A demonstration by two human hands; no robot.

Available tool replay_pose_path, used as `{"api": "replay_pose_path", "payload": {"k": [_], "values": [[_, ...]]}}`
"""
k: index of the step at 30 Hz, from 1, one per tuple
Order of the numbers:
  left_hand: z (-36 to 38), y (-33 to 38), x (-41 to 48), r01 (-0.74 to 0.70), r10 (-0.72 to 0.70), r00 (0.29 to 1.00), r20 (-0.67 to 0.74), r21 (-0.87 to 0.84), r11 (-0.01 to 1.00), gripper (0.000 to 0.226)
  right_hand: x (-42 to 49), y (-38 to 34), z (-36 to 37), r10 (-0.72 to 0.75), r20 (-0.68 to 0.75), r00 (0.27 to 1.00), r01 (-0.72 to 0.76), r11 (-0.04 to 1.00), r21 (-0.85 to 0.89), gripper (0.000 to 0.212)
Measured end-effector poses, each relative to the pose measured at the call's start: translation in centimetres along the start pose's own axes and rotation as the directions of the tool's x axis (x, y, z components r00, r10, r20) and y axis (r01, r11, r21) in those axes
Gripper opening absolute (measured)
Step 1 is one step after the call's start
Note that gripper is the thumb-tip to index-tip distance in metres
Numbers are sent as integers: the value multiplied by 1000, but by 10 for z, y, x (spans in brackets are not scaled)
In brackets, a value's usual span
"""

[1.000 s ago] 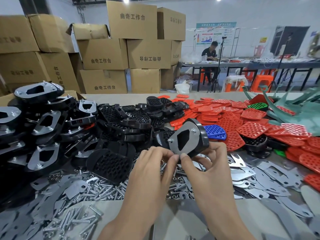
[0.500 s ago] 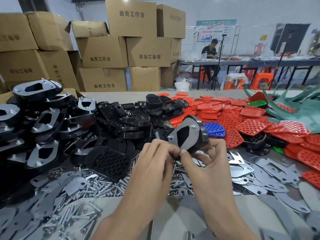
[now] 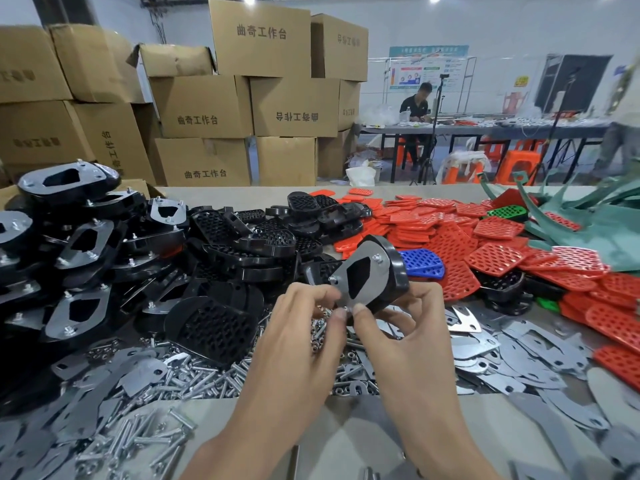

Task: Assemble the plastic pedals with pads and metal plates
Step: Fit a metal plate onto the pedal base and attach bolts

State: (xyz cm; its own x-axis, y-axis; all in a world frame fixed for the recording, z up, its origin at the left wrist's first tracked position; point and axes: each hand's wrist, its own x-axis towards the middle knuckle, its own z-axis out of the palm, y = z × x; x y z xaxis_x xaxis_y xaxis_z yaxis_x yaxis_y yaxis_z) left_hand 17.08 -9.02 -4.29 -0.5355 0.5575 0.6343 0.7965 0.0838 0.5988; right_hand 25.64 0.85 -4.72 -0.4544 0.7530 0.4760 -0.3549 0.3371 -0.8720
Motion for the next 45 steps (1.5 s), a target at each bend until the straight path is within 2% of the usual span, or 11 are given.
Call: {"api": "replay_pose_path", "payload": {"k": [4,10,15,18,22,30,32,35,39,43,45], "values": [[2,-3,-1,52,-51,998,-29,39,998,27,-1,0,0,-14,9,1000,15,1000,-28,35],[2,0,0,-24,24,1000,-2,46,999,22,-1,-2,-4,-33,16,999,34,995,-91,45],[4,5,5,255,-246,967,65,-261,931,22,-3,-5,-4,-70,36,997,73,990,-120,33],[5,4,5,308,-297,951,82,-274,911,19,-2,-8,-3,-81,58,995,90,983,-157,33],[7,6,1,46,-47,998,-30,-31,998,18,-1,-11,-7,-43,65,997,54,982,-180,31],[6,-6,7,-277,286,958,-1,246,929,46,0,-10,-8,94,71,993,-77,974,-211,30],[4,-3,7,-233,236,972,16,222,947,45,1,-10,-8,114,73,991,-98,976,-195,30],[3,2,6,-30,34,999,-36,100,995,13,0,-11,-6,135,66,989,-121,975,-189,34],[5,6,3,209,-212,977,-36,-69,976,29,0,-17,-2,155,51,987,-143,973,-183,35],[-19,5,8,-142,139,990,30,172,975,15,-4,-20,7,154,53,987,-145,978,-147,35],[-39,-2,12,-331,311,944,112,295,896,43,-6,-23,17,152,86,985,-141,983,-120,40]]}}
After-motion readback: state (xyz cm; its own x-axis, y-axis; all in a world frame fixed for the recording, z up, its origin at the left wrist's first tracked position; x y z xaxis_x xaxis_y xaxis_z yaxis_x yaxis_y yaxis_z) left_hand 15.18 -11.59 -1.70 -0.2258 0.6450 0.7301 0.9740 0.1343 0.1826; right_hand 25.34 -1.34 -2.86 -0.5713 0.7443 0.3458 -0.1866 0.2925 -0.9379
